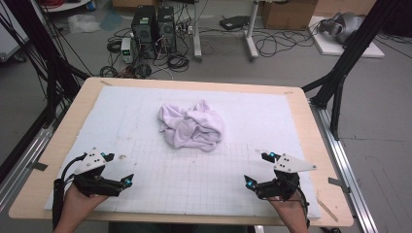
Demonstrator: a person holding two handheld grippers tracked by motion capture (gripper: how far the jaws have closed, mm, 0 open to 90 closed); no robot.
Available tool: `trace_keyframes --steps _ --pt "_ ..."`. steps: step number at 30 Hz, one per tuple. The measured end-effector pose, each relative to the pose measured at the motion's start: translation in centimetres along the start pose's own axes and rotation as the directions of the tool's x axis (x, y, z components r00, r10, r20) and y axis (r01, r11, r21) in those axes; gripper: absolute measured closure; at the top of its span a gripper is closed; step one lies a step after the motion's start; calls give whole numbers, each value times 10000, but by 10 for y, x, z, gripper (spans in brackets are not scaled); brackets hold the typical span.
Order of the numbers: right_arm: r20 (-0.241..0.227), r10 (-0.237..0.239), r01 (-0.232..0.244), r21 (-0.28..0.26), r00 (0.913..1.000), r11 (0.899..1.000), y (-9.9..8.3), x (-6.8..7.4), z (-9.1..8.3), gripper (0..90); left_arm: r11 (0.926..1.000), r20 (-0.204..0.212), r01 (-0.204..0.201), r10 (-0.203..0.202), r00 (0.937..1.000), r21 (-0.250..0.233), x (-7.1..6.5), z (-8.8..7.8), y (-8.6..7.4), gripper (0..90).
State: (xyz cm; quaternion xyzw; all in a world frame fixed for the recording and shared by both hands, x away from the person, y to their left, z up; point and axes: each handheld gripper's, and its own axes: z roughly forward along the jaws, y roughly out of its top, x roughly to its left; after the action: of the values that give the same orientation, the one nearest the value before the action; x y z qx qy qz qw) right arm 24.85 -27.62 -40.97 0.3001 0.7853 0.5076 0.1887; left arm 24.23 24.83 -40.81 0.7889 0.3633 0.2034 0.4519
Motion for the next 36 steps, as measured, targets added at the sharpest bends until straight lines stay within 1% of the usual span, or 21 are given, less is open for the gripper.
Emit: trace_keyframes --steps 4,7,8,10,19,29,32,34,36 --pt "-44 -14 15 30 10000 10000 -1 0 1 19 10000 42 1 -1 10000 -3 1 1 0 18" --pt "-41 80 -79 20 10000 10000 -1 0 1 19 10000 68 -35 34 10000 35 1 1 0 18" --pt "-40 54 -54 18 10000 10000 -1 -1 1 19 9999 78 -100 99 9999 77 1 1 0 18" --pt "-19 14 -14 -1 10000 10000 0 -1 2 19 9999 75 -108 108 9999 71 1 1 0 17" --pt "-65 19 -19 34 10000 10000 0 -2 5 19 10000 100 -13 12 9999 56 3 3 0 18" --pt "-45 -2 3 50 10000 10000 1 -2 6 19 9999 151 -69 68 9999 82 1 1 -1 18" --pt "-49 51 -51 102 10000 9999 1 -2 6 19 10000 201 -57 56 9998 50 1 1 -1 18" --pt "-24 12 -12 38 10000 10000 1 -3 6 19 10000 275 -74 74 9996 3 1 2 0 18" --pt "-74 129 -129 13 9999 9999 2 -2 6 19 9999 312 -120 119 9994 36 1 2 0 18"
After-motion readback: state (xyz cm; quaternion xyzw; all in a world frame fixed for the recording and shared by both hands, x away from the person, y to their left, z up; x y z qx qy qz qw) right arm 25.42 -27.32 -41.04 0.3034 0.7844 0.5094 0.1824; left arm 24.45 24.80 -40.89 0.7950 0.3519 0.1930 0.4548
